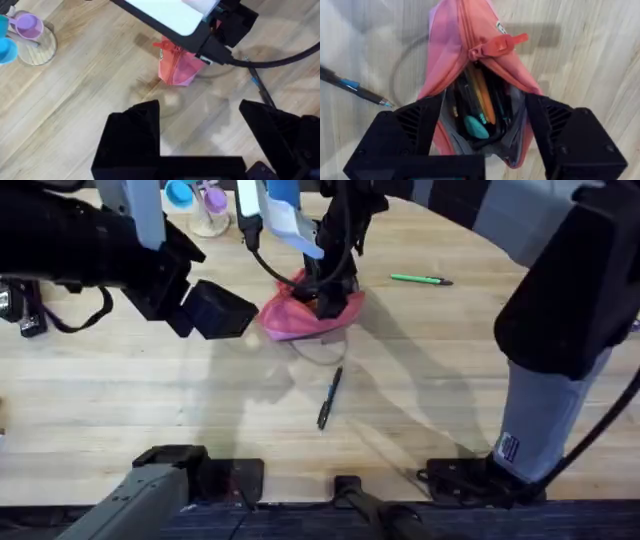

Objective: Unzip the bag, pick up the pens from the table one at a time and place them inside, then zip the bag closed.

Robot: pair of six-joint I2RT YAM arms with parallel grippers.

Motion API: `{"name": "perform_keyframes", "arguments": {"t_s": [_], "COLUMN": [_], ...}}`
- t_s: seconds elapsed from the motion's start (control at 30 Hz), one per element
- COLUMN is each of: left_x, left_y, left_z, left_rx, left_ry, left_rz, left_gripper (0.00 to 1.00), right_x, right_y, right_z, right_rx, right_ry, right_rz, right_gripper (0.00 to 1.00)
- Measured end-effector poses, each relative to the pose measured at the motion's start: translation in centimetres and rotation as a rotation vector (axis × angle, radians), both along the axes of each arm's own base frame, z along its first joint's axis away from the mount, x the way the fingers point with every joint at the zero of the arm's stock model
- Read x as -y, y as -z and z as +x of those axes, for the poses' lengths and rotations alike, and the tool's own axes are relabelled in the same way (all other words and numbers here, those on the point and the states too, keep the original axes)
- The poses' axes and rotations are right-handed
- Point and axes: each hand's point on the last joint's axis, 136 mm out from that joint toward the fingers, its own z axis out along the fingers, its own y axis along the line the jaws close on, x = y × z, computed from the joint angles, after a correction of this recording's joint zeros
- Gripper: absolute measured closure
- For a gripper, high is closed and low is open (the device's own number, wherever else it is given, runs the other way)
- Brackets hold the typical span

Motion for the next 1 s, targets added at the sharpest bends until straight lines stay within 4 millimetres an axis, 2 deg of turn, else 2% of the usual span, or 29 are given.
{"name": "perform_keyframes", "arguments": {"t_s": [0.13,0.23,0.27,0.3,0.37,0.53,0.87,1.0], "left_x": [0.0,0.0,0.0,0.0,0.0,0.0,0.0,0.0], "left_y": [0.0,0.0,0.0,0.0,0.0,0.0,0.0,0.0], "left_z": [0.0,0.0,0.0,0.0,0.0,0.0,0.0,0.1], "left_rx": [0.0,0.0,0.0,0.0,0.0,0.0,0.001,0.004], "left_ry": [0.0,0.0,0.0,0.0,0.0,0.0,0.0,0.0], "left_rz": [0.0,0.0,0.0,0.0,0.0,0.0,0.0,0.0], "left_gripper": [0.007,0.007,0.007,0.007,0.007,0.007,0.007,0.008], "right_x": [0.1,0.6,0.8,1.9,2.9,5.7,10.1,12.9], "right_y": [-0.2,-1.0,-1.6,-3.9,-5.7,-8.1,-8.2,-7.9], "right_z": [-0.1,-0.3,-0.3,0.1,0.5,1.7,4.2,5.3], "right_rx": [-0.001,0.001,0.008,0.042,0.072,0.116,0.135,0.173], "right_ry": [0.002,0.007,0.012,0.036,0.061,0.128,0.24,0.292], "right_rz": [-0.001,0.001,0.005,0.027,0.046,0.068,0.046,-0.04], "right_gripper": [0.004,0.004,0.004,0.004,0.004,0.004,0.004,0.004]}}
